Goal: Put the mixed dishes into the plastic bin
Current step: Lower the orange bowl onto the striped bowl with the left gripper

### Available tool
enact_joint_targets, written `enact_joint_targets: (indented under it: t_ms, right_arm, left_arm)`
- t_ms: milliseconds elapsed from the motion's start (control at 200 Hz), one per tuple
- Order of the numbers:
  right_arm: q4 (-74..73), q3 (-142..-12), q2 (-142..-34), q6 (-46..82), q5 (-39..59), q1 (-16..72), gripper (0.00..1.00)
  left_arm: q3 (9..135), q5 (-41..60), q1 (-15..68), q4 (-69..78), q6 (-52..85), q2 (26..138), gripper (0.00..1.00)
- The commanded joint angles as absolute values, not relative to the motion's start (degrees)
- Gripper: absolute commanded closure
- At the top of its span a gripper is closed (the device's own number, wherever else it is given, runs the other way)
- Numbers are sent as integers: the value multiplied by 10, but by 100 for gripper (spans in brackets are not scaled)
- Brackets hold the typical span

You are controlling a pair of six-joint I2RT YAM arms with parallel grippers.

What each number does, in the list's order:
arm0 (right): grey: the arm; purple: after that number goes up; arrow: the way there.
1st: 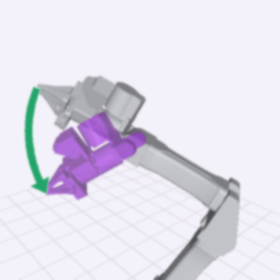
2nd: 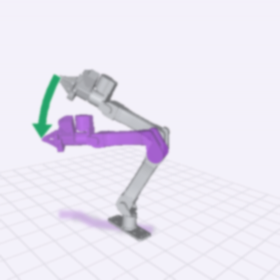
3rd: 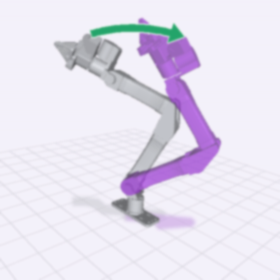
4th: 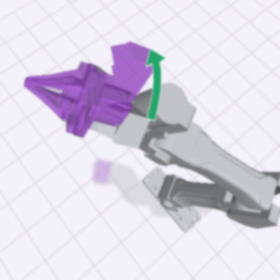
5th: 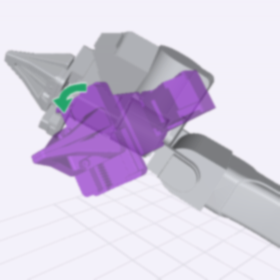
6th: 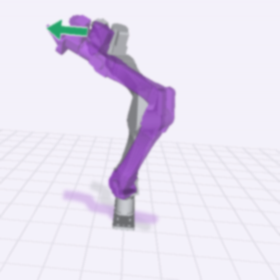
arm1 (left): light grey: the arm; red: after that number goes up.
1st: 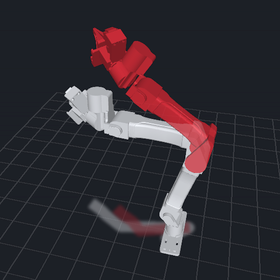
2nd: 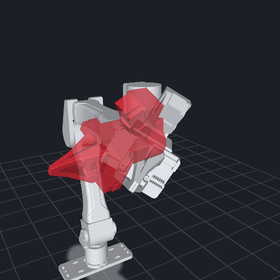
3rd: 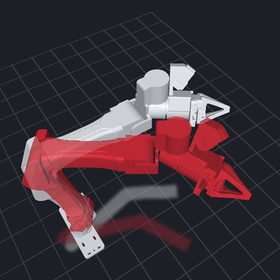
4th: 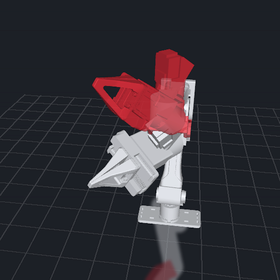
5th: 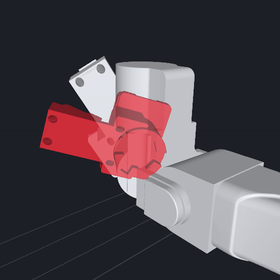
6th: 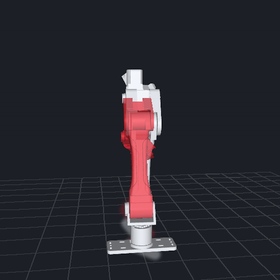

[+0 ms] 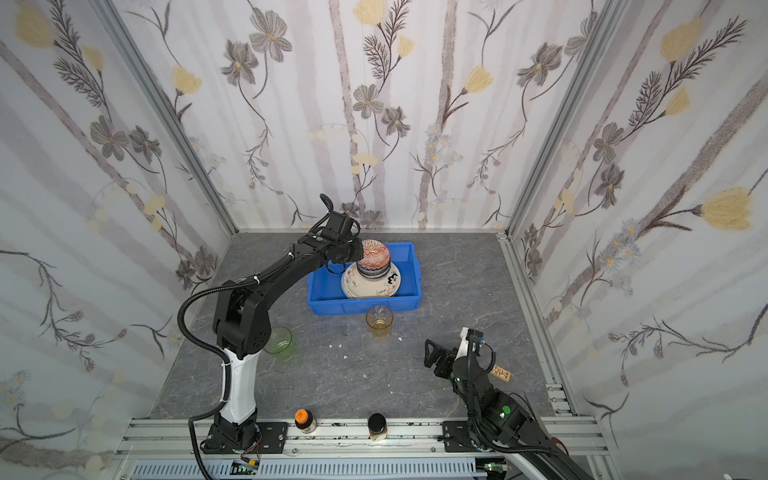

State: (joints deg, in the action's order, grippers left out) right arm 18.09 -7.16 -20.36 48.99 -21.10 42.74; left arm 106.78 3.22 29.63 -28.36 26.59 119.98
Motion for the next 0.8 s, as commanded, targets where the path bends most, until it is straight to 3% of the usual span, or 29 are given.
enact_joint_targets:
  t_ms: [0,799]
  right_arm:
    - [167,-69,-207,489,-207,427,0]
    - [150,-64,-226,483,-200,427,0]
  left_arm:
    - [1062,29,296,-285,266,1188,74]
    - [1024,24,304,-285,273,1175,74]
